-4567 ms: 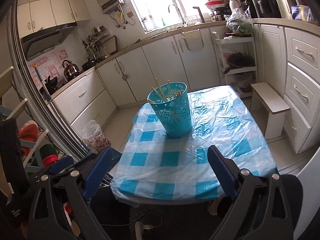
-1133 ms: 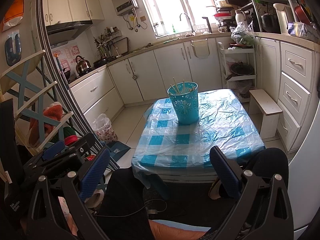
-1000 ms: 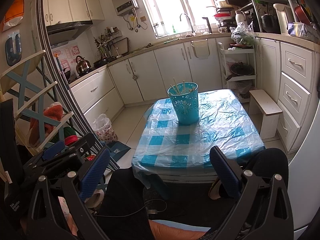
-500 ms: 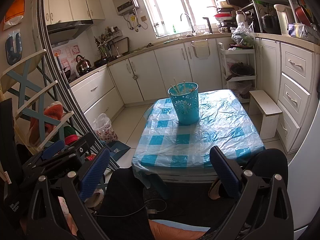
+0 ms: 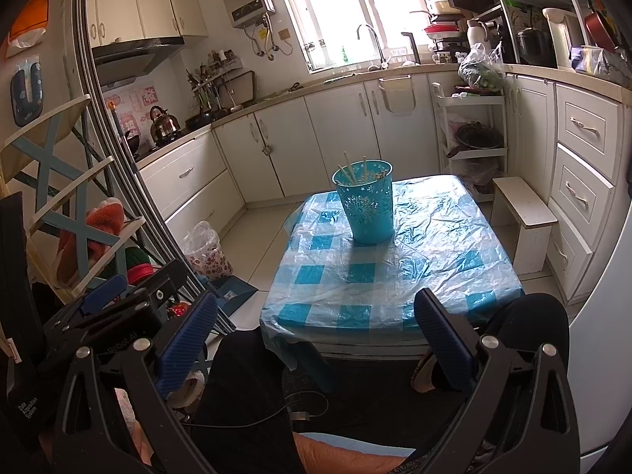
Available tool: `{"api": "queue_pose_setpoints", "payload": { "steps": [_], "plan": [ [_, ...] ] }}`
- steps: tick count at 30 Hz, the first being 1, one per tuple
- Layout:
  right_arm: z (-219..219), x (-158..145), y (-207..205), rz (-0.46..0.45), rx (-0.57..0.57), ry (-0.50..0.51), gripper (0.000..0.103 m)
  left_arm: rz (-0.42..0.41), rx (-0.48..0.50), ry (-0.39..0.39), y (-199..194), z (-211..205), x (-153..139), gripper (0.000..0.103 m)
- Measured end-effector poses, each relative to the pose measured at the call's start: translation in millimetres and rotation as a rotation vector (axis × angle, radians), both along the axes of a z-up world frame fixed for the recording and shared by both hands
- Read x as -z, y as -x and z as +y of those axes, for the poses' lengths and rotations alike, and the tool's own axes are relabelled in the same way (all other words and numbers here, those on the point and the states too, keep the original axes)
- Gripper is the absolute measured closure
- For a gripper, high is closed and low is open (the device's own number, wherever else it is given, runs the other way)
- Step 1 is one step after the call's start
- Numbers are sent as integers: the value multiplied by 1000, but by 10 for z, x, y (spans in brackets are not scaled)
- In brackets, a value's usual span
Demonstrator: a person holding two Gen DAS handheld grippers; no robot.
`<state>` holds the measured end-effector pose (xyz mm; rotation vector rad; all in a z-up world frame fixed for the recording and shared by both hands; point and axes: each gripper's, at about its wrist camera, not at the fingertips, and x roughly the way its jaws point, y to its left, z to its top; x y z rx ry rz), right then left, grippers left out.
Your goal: Organize utensils
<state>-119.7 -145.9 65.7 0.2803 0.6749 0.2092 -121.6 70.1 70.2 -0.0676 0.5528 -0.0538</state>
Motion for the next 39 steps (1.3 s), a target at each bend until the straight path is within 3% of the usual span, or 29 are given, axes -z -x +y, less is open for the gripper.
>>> {"api": "queue_pose_setpoints", "payload": {
  "steps": [39],
  "plan": [
    [-39,-19,74,-30,8,7,8,-13,-16,-5,13,65,-69,8]
  ]
}}
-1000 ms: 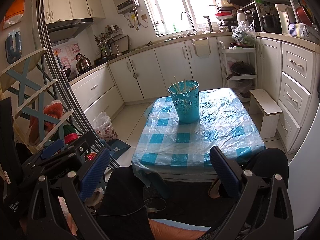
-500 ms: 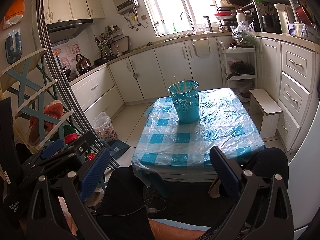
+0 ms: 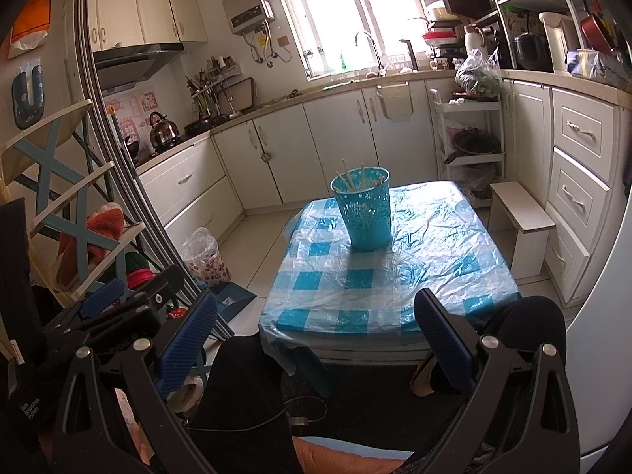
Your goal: Organize utensils
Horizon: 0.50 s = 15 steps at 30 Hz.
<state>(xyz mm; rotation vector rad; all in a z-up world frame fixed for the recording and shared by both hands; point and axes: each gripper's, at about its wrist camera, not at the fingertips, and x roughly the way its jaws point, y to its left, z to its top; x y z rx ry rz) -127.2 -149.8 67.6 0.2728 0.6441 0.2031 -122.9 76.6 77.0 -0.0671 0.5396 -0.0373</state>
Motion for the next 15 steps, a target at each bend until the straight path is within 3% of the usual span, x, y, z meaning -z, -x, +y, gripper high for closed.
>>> {"api": "queue_pose_setpoints", "payload": {
  "steps": [15],
  "plan": [
    [15,-20,-2,-4,-1,2,8,0,0,-1,-2,-10,21,8]
  ]
}}
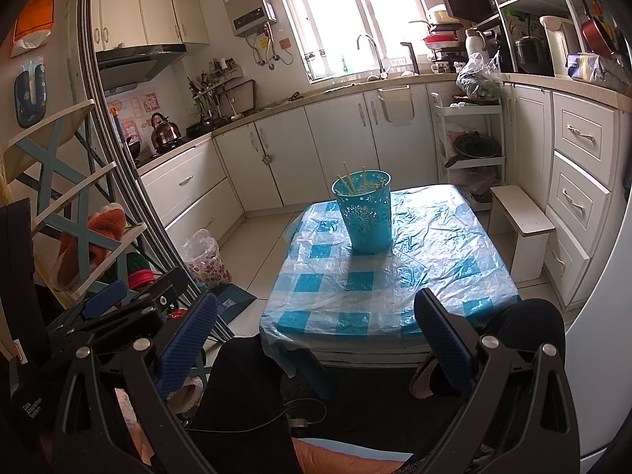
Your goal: Organize utensils
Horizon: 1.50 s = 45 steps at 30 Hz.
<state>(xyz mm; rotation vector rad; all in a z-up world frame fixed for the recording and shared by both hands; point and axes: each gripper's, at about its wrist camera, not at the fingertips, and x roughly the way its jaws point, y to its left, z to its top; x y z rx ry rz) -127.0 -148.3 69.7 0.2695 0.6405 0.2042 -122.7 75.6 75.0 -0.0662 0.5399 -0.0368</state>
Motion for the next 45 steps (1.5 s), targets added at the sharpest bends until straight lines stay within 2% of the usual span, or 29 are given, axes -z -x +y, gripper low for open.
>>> {"api": "queue_pose_setpoints", "payload": {
  "steps": [45],
  "plan": [
    [-19,67,-43,18,-5,-7,8,45,24,1,-81,-71,189,8]
  ]
}}
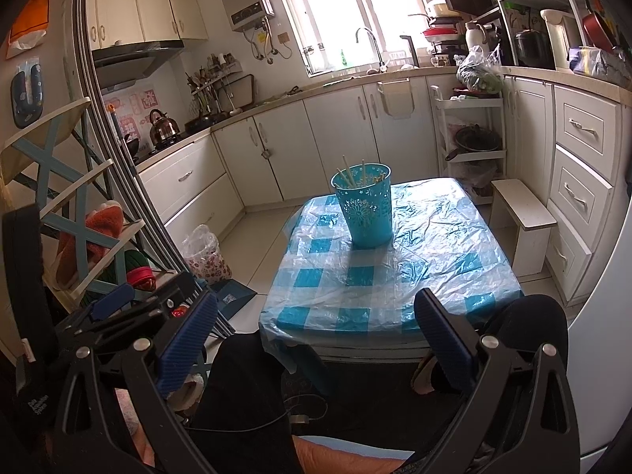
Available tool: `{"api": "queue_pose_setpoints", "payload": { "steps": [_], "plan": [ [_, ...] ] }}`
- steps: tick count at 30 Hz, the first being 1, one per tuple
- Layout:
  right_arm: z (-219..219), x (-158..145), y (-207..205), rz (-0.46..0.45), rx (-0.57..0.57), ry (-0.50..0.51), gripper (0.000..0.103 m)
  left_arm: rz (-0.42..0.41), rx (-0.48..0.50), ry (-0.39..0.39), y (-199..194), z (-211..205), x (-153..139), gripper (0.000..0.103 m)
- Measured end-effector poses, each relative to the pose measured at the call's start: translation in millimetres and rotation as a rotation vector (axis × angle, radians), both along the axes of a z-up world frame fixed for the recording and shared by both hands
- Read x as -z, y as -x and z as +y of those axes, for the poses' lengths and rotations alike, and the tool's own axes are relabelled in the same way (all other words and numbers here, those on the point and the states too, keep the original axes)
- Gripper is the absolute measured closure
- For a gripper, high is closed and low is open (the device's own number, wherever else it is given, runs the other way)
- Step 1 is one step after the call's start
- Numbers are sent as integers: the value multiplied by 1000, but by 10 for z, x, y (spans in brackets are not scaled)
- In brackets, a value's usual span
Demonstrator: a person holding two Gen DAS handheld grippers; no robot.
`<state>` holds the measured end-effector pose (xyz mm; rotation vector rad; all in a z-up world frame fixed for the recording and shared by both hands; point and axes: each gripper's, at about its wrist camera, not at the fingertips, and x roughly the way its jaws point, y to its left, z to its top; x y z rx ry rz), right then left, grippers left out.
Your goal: Organize utensils
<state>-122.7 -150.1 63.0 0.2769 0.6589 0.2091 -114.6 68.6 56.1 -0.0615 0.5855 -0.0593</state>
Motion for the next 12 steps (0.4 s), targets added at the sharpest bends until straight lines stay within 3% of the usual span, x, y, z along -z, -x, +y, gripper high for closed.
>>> {"api": "queue_pose_setpoints", "payload": {
  "steps": [4,12],
  "plan": [
    [-24,-33,25,-22,7,-2,8,-44,-1,-41,68,-64,-38,8],
    [-51,-58,64,-44,12,2,8,-22,7,-10,60,-44,-50,8]
  ]
}}
